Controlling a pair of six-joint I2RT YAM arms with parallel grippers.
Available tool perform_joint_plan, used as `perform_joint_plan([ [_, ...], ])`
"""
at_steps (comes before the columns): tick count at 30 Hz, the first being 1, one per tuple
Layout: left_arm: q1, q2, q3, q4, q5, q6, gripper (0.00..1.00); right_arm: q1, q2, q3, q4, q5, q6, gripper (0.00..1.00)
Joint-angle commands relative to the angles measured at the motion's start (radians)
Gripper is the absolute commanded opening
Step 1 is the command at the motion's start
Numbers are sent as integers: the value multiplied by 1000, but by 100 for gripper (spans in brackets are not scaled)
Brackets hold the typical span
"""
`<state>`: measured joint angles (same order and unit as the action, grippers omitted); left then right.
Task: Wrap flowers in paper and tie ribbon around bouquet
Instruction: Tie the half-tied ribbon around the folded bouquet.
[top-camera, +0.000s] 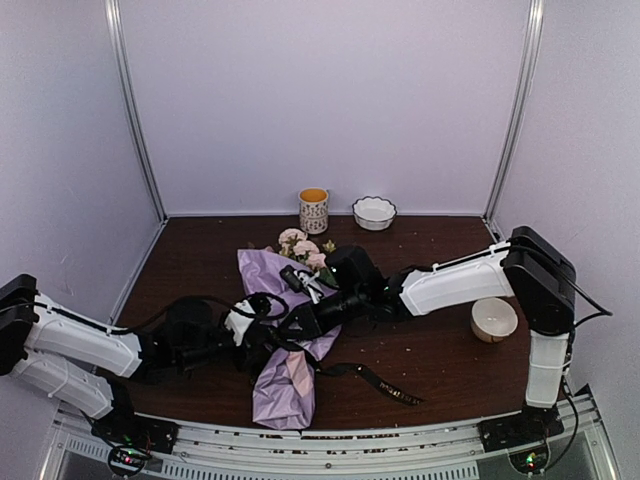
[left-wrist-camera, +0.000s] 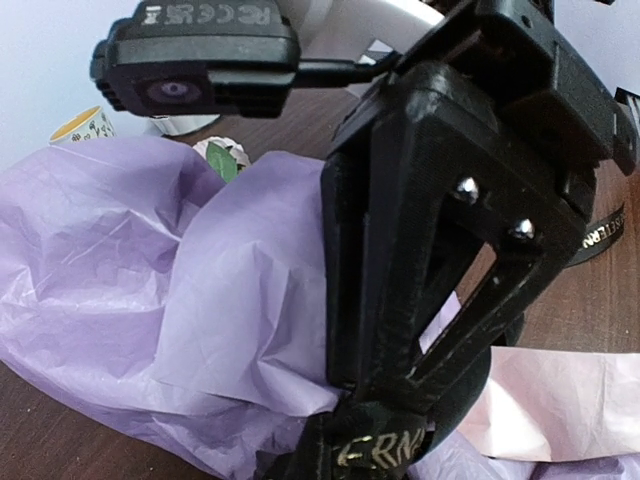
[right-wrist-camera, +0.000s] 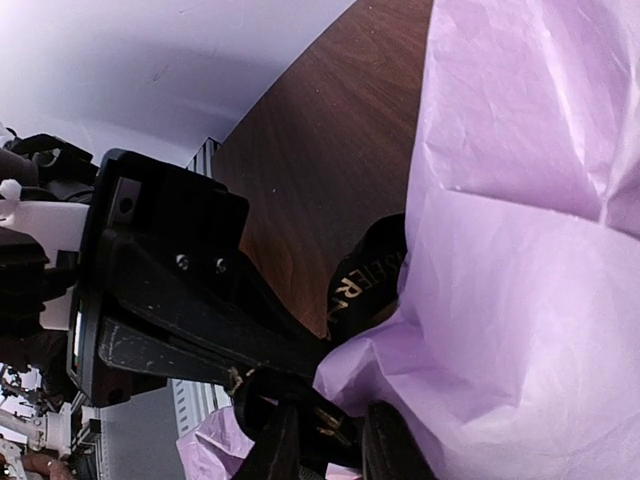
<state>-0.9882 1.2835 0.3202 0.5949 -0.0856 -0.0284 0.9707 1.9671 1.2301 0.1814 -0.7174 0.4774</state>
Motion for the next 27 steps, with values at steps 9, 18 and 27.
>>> perform_joint_plan([
  [9, 4, -9, 2, 87, 4, -14, 0, 10, -22, -7, 59, -7, 38, 26],
  [18, 5, 5, 8, 94, 19, -21, 0, 12, 17, 47, 46, -19, 39, 10],
  [27, 4, -43, 1, 29, -16, -13, 26, 2, -48, 17, 17, 28, 3, 0],
])
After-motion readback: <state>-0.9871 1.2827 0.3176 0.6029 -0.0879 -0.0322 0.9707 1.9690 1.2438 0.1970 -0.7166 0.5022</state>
